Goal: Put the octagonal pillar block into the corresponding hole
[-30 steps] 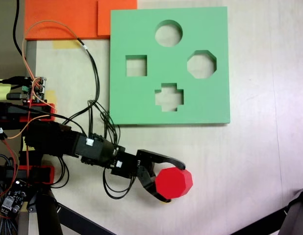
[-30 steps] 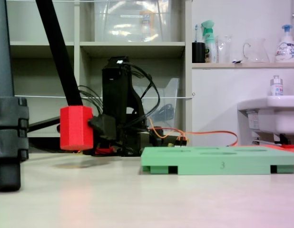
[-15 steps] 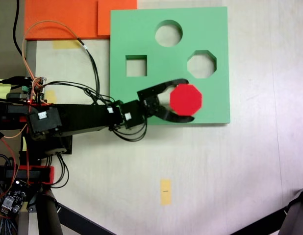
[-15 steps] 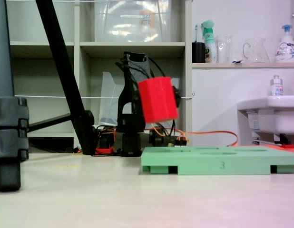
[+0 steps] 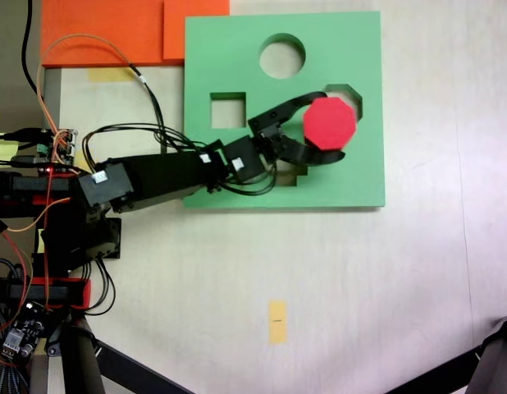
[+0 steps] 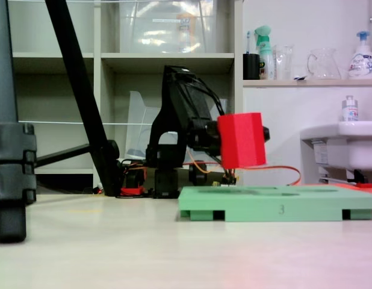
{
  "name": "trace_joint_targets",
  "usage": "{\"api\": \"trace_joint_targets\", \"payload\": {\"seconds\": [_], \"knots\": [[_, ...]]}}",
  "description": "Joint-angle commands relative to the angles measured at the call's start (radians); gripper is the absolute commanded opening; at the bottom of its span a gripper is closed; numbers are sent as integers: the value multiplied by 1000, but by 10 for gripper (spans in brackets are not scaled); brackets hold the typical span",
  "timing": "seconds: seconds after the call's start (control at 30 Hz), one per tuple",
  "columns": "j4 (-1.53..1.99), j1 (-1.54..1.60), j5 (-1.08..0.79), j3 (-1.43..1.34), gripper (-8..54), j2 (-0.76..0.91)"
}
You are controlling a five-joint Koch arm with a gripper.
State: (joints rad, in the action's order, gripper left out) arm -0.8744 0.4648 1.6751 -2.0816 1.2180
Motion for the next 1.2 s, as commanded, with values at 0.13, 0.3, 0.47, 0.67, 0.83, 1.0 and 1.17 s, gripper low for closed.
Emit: {"api": "trace_joint_targets", "payload": {"seconds": [0.13, 0.3, 0.47, 0.67, 0.83, 1.0, 1.17], "knots": [[-5, 80, -3, 175, 223, -89], [91, 115, 2, 218, 229, -106], [129, 109, 2, 227, 239, -104], [129, 89, -3, 249, 238, -135], [129, 80, -3, 310, 238, -190], [129, 89, -3, 356, 239, -233], [129, 94, -3, 382, 244, -253]]}}
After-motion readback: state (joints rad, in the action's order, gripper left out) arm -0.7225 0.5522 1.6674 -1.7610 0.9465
